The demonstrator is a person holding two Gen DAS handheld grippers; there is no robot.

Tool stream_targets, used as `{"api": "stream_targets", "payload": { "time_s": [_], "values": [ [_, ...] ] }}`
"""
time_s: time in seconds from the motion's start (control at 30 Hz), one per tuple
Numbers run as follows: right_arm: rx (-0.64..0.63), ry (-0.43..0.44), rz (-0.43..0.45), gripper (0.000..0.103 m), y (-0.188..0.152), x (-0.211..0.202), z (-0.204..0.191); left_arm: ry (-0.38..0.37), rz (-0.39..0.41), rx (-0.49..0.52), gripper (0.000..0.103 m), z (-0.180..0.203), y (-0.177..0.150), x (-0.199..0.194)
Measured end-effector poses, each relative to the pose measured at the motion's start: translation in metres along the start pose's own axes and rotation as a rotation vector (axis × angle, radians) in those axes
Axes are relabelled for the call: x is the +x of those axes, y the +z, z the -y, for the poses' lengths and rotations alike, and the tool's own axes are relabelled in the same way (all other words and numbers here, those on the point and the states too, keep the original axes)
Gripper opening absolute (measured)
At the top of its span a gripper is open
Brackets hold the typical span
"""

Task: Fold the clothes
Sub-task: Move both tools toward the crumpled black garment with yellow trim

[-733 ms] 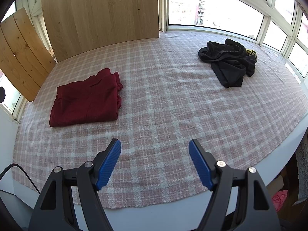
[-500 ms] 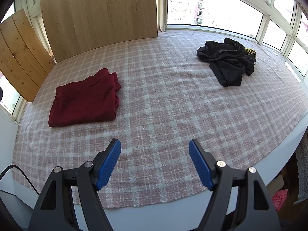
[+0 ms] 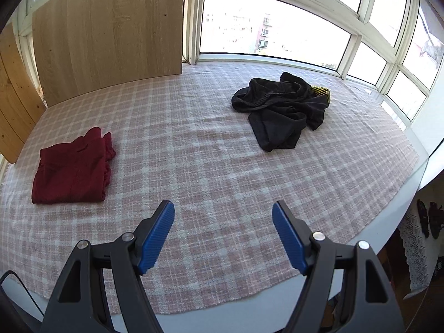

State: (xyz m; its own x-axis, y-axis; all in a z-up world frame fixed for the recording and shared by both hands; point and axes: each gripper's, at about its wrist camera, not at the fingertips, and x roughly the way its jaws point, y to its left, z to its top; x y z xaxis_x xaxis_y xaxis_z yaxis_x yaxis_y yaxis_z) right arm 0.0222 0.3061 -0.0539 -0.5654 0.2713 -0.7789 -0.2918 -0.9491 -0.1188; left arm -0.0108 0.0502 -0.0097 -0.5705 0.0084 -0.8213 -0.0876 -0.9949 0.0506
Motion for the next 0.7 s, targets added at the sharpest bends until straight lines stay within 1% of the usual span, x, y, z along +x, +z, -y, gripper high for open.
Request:
{"api": "stream_targets", "payload": {
  "time_s": [0.1,0.23,0.37,0.5,0.6,0.7],
  "values": [
    [0.059,0.000,-0.027,0.072,-0.006,0.011,0.024,-0.026,-0.008,0.005,0.102,0.018,0.005,0.007],
    [0.042,0.017,-0.052,0.072,-0.009,0.016,0.034,-0.033,-0.002,0.021,0.102,0.044,0.018,0.010],
    [0.071,0.021,-0.038,0.072,-0.008,0.015,0.047,-0.005,0.018,0.089,0.102,0.061,0.028,0.012],
    [0.101,0.062,-0.023,0.072,-0.008,0.013,0.048,0.034,0.034,0.108,0.102,0.063,0.033,0.010],
    [0.120,0.091,-0.015,0.072,-0.007,0.015,0.049,0.066,0.048,0.092,0.102,0.057,0.037,0.007],
    [0.118,0.096,-0.029,0.072,-0.003,0.018,0.050,0.085,0.057,0.069,0.102,0.050,0.041,0.005]
  ]
}}
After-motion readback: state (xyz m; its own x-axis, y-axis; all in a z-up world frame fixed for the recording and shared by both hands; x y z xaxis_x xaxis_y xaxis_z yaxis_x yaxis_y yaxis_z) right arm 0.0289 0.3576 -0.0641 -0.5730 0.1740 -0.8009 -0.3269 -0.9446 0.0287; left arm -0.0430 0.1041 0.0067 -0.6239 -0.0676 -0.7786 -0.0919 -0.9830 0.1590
